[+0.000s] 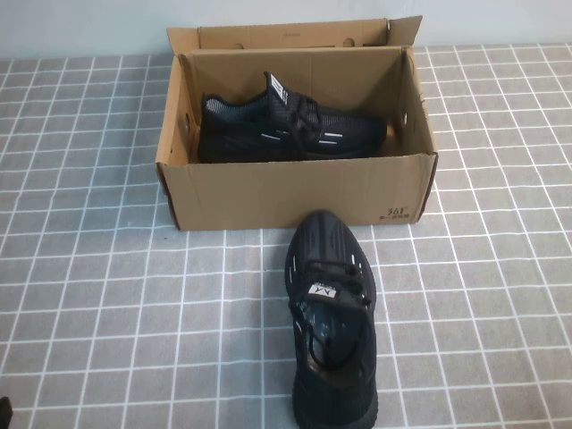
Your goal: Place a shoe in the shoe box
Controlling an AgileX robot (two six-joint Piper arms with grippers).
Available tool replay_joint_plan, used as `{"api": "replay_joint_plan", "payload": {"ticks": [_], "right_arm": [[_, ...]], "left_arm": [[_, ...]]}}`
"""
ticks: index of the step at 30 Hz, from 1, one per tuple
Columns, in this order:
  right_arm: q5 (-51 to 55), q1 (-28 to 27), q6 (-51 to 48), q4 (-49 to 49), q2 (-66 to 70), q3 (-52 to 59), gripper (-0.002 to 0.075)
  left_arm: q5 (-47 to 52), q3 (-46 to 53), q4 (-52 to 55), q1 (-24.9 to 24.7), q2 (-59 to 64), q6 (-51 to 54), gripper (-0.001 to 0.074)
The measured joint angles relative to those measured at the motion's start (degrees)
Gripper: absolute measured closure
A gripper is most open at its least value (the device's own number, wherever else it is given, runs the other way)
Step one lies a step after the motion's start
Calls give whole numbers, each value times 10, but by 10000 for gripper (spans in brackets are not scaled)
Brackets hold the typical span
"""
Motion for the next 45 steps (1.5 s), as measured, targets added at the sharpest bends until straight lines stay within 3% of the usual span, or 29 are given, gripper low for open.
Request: {"api": "replay_joint_plan", "payload": {"ticks": [40,45], "right_arm": [[0,0,0,1,0,0,742],[-24,0,0,91,0,0,742]], "left_arm": [[0,0,0,0,0,0,736],[0,0,0,0,0,0,736]]}}
